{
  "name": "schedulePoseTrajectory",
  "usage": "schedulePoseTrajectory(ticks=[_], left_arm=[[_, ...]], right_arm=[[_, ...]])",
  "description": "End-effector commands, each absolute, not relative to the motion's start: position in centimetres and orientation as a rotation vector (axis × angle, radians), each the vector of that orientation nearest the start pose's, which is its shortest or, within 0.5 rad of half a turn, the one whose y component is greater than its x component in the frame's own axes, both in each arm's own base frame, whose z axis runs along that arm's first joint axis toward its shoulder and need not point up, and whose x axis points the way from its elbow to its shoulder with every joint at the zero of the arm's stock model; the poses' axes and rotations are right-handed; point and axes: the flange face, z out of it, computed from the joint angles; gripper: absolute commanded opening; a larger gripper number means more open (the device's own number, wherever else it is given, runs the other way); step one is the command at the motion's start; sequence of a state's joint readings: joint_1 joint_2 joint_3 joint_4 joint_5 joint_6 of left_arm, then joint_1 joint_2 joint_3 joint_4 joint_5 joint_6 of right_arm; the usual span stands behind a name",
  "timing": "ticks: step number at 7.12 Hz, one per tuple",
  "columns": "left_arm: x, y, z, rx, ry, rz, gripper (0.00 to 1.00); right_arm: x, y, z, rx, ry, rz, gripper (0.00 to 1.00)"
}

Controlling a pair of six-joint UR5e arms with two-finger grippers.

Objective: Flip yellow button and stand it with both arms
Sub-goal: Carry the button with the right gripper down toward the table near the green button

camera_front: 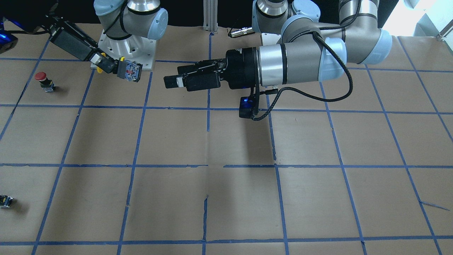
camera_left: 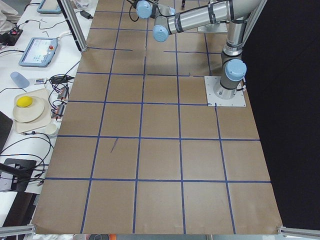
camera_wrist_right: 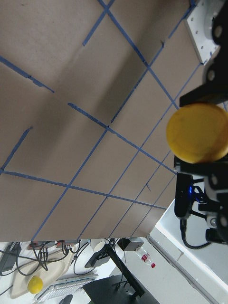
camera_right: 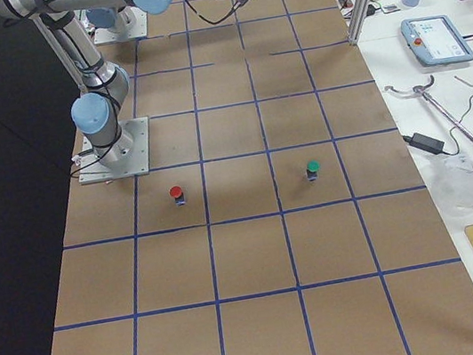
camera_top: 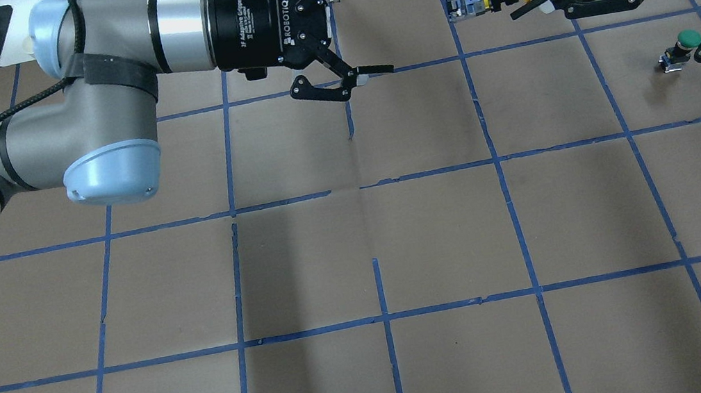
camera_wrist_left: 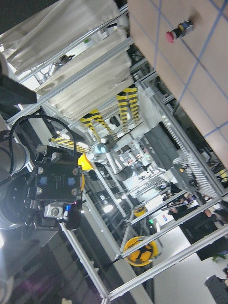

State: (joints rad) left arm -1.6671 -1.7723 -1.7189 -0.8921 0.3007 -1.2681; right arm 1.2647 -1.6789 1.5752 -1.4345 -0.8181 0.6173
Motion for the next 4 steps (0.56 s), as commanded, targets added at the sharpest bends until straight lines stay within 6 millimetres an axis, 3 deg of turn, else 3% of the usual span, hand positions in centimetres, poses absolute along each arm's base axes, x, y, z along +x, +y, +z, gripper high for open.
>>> schedulePoseTrajectory(ticks=[1,2,3,4], left_arm=[[-28.4,-54.8,46.6,0.959,-1.935,-0.383,0.99],[-28.9,-55.2,46.8,0.947,-2.064,-0.312,0.99],[-29.1,-54.8,45.8,0.850,-2.252,-0.236,0.99],[-28.1,-54.1,45.0,0.711,-2.427,-0.190,0.99]], right_arm=[[2.3,-47.7,53.1,0.816,2.441,0.054,0.27],[1.4,-47.4,52.1,0.575,2.612,0.006,0.27],[0.4,-46.8,50.2,0.229,2.778,-0.006,0.27],[-0.4,-46.3,48.7,-0.078,2.869,0.015,0.27]])
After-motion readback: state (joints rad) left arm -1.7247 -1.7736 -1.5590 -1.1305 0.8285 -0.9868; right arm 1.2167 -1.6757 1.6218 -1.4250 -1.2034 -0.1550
